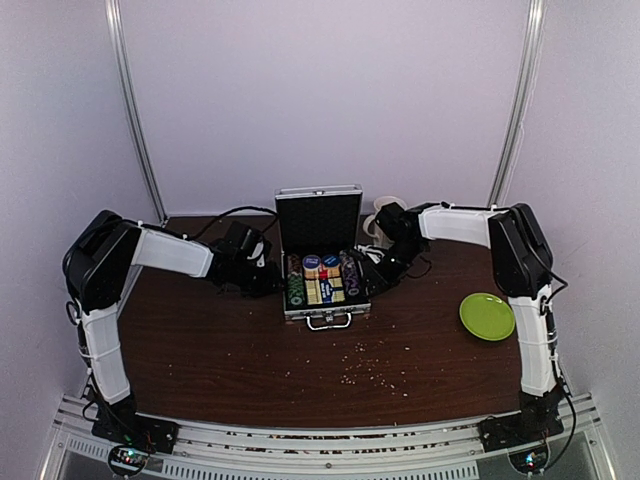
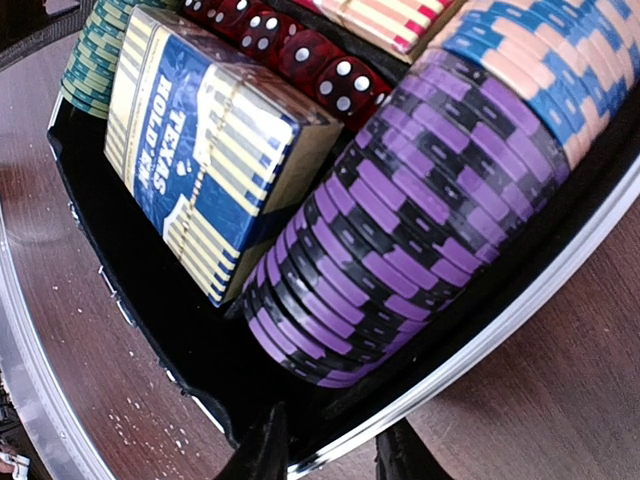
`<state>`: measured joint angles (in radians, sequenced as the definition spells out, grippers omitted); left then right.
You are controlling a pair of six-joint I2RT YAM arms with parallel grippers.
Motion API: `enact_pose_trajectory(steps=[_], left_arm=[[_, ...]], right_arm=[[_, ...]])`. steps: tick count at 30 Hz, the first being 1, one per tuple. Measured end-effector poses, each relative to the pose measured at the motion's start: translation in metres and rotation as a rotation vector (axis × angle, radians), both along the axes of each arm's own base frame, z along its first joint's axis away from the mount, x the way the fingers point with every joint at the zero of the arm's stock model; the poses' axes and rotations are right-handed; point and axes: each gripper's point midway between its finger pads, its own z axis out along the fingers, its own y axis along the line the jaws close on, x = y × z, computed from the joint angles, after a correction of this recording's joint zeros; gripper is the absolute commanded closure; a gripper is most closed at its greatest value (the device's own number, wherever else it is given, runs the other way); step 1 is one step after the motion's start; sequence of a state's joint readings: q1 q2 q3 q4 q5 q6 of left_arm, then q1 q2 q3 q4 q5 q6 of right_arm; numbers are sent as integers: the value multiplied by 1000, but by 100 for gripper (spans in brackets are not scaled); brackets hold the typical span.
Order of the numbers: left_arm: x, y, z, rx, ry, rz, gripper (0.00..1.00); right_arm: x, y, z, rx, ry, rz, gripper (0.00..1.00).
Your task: Pack up texas hold em set
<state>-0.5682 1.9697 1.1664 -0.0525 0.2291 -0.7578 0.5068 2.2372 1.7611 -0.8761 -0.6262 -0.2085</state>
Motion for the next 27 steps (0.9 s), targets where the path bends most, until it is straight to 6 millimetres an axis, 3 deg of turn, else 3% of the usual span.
enact_pose_trajectory(steps=[12, 27], left_arm=[[-10, -3, 2, -54, -23, -5, 84], [-103, -5, 1, -46, 17, -110, 88]], right_arm=[[-14, 1, -2, -9, -28, -1, 77], [-98, 3, -3, -94, 18, 108, 77]])
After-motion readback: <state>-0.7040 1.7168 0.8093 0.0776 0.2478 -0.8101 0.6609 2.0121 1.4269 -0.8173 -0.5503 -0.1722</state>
